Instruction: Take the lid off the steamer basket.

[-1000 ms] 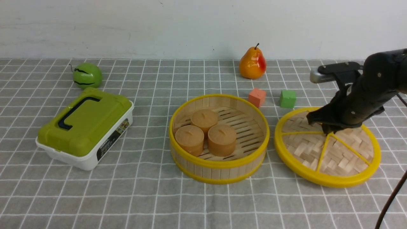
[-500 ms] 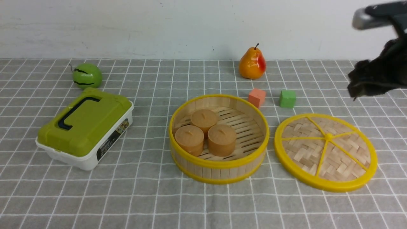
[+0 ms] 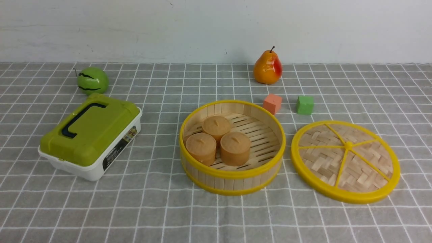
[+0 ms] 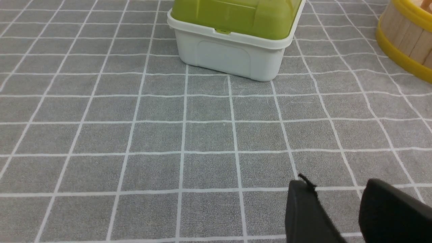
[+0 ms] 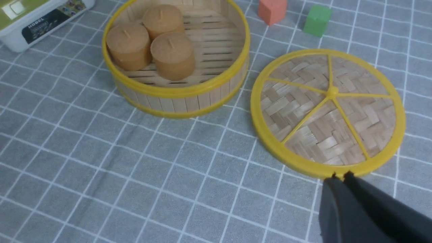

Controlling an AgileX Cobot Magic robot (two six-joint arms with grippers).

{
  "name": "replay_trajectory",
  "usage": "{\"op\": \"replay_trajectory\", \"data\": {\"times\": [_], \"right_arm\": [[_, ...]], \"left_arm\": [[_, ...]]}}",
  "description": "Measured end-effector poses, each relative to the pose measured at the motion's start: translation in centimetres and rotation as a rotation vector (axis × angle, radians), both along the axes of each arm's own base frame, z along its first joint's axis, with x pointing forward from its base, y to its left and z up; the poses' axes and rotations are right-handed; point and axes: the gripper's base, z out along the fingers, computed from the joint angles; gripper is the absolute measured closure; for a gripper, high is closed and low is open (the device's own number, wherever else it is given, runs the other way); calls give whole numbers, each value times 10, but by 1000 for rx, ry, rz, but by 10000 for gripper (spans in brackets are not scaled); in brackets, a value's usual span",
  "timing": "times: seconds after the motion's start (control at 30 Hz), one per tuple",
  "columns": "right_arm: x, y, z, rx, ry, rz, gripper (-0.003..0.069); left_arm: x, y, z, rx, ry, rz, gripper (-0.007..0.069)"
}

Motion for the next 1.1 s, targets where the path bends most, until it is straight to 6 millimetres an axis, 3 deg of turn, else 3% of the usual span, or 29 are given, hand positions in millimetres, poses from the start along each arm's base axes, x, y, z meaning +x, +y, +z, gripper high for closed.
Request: {"op": "replay_trajectory", "data": {"times": [0.13,0.17,0.27,0.37,0.63,0.8,1.1], "right_arm": [[-33,-6,-19,21,-158,-27,679],[-33,-6,-19,21,-160,-27,679],[-53,-11,-43,23,-230,-54,676],[-52,-14,-61,56,-339,-93,673],[-27,-24,-120,66,-647,-235,666],[-23,-26,-153,63,-620,-262,664],[-30,-32,-182,42,-335,-381,660]], "left_arm": [[0,0,0,0,0,0,386],[0,0,0,0,0,0,386],[0,0,0,0,0,0,386],[0,0,0,0,0,0,386],[0,0,0,0,0,0,386],[0,0,0,0,0,0,386],[0,0,0,0,1,0,386]]}}
